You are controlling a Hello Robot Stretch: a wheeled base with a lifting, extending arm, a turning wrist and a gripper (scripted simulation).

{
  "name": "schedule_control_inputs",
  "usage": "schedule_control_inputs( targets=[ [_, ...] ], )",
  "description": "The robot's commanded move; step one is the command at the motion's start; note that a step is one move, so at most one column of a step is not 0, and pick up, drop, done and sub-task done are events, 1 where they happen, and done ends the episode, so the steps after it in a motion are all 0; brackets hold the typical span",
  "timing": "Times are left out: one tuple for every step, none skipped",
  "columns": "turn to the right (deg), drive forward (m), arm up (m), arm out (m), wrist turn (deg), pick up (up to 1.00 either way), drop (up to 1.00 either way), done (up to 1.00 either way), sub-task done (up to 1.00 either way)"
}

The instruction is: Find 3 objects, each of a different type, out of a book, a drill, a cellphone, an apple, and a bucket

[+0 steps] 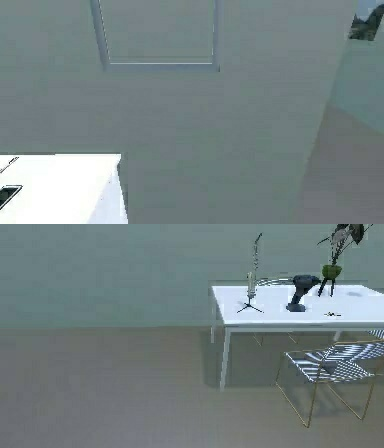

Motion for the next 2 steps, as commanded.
schedule_control_inputs(
  targets=[
    [-45.0, 0.00, 0.00, 0.00, 0.0, 0.00, 0.00, 0.00, 0.00],
    [0.0, 0.00, 0.00, 0.00, 0.0, 0.00, 0.00, 1.00, 0.00]
  ],
)
